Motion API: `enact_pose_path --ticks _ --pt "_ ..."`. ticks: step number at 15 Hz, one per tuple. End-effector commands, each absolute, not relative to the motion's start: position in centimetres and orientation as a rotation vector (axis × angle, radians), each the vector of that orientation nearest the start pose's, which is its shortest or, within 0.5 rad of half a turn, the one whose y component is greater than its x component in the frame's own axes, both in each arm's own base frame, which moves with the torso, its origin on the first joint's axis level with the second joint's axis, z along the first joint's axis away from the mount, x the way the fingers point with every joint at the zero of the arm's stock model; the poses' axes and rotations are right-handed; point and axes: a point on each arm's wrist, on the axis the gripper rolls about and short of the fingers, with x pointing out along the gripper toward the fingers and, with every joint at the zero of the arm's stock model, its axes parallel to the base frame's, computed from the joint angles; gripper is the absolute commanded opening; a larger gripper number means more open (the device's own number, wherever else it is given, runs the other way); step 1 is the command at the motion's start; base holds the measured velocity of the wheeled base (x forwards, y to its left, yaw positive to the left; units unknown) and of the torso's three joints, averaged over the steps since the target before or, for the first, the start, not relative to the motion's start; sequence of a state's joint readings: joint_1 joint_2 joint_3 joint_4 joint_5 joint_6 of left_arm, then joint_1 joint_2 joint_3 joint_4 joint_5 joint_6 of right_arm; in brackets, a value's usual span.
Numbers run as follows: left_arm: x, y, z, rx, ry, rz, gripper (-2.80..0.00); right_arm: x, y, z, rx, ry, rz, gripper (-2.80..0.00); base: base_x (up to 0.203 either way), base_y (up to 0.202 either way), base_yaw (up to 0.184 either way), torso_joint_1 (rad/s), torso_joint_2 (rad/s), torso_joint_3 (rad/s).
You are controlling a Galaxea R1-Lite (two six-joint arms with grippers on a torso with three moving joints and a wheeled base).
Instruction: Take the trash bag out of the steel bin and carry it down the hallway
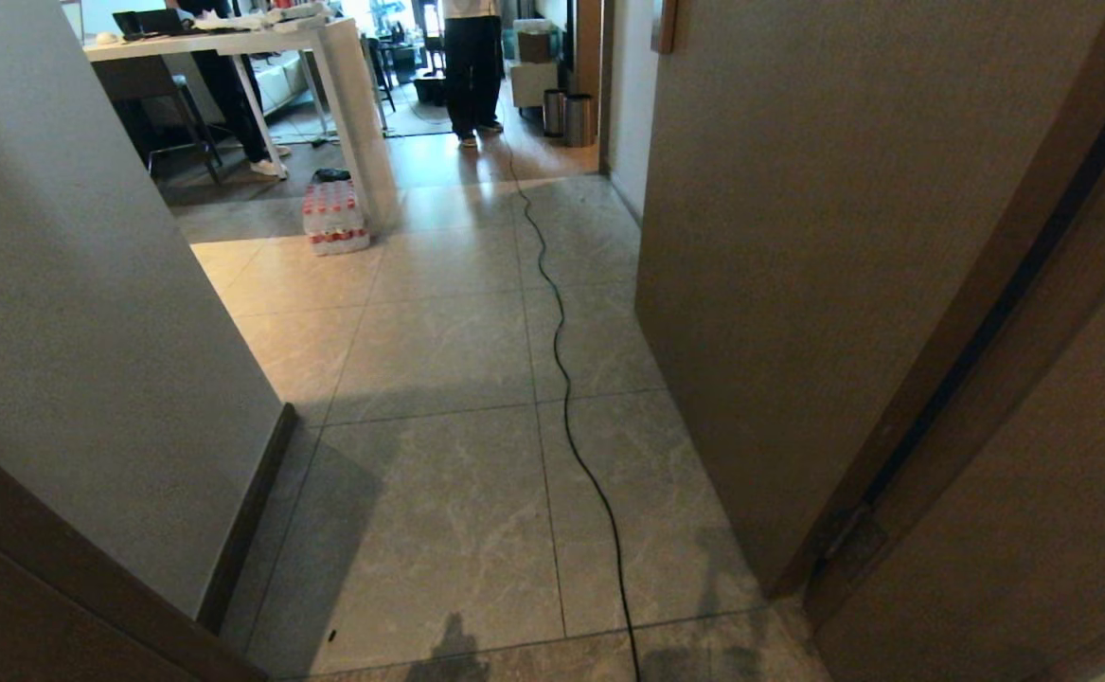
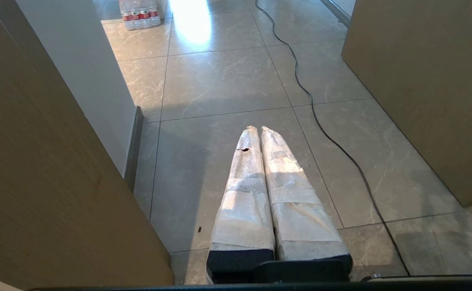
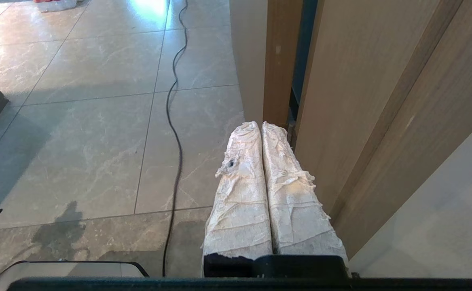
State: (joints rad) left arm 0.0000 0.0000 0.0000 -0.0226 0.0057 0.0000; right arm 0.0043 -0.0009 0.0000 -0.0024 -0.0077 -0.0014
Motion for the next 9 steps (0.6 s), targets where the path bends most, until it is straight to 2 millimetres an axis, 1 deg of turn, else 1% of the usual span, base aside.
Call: enact_pose_path --ticks 1,9 --pt "-2.20 0.01 7.49 0.000 -0.012 0.006 -2.80 -2.28 -0.03 7.58 -0.002 -0.003 -0.003 -2.80 0.000 0.000 0.000 0.000 0.00 0.000" --pt "-2.20 0.01 7.49 0.000 -0.012 0.006 -2.80 -2.28 -0.03 7.58 -0.002 -0.003 -0.003 -2.80 0.000 0.000 0.000 0.000 0.00 0.000"
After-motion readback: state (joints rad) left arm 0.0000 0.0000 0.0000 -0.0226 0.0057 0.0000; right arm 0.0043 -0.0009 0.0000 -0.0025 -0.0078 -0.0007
